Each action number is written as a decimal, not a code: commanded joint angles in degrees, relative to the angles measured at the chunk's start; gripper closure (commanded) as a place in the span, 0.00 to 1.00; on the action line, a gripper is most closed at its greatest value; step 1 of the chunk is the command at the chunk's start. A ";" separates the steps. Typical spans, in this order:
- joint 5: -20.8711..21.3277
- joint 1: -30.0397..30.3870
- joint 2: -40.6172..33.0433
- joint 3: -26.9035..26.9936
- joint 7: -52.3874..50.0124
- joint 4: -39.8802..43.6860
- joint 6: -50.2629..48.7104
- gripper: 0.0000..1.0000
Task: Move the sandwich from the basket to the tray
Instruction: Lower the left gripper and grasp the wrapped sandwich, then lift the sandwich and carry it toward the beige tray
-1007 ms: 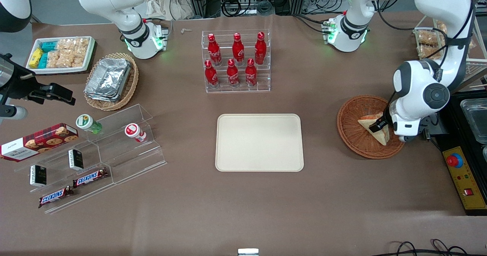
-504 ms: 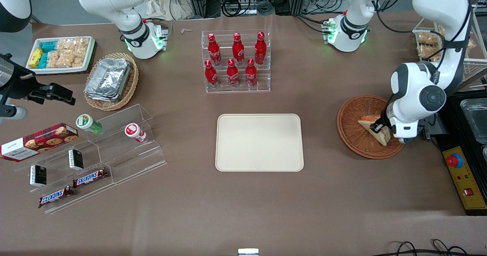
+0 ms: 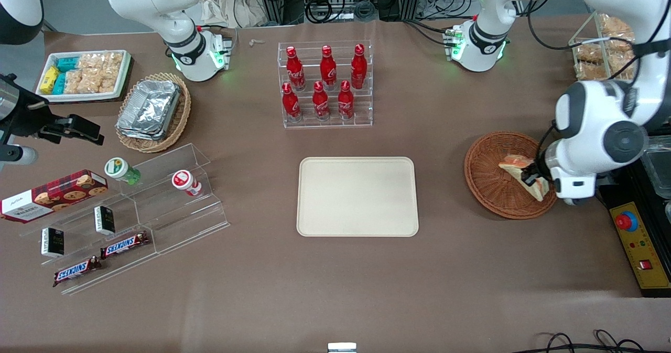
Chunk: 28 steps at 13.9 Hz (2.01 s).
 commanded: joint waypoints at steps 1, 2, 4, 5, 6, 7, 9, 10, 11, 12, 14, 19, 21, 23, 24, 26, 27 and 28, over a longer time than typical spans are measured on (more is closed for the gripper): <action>-0.68 -0.01 1.98 -2.58 0.24 12.98 -10.24 1.00; -1.99 -0.01 2.07 -2.94 3.13 15.71 -12.53 1.00; -2.71 -0.01 2.16 -4.86 8.06 19.06 -14.39 1.00; -2.62 -0.01 2.16 -6.61 10.08 19.95 -15.18 1.00; -2.71 -0.01 2.16 -7.59 12.88 20.30 -15.71 1.00; -2.71 -0.10 2.34 -8.90 15.44 20.31 -15.81 1.00; -2.18 -0.01 3.82 -13.12 18.18 20.31 -15.81 1.00; -2.18 -0.10 4.88 -14.44 18.27 20.48 -15.72 1.00; -2.27 -0.10 6.10 -16.19 17.84 20.83 -15.63 1.00; -2.27 -0.10 7.51 -18.04 17.31 21.70 -15.63 1.00; -2.71 -1.32 10.24 -19.37 15.04 22.59 -15.28 1.00; -2.18 -5.02 16.48 -19.55 13.00 26.37 -14.93 1.00; -2.09 -6.42 17.62 -19.55 13.88 26.37 -12.92 1.00; -2.09 -7.74 19.38 -19.55 13.79 26.28 -10.81 1.00; -1.92 -8.61 20.26 -19.55 13.62 26.02 -8.27 1.00; -0.52 -11.15 22.80 -19.46 12.56 25.76 -4.05 1.00; 0.27 -11.69 23.95 -19.38 12.04 25.76 -3.51 1.00; 0.37 -11.70 25.00 -19.38 11.69 25.76 -2.98 1.00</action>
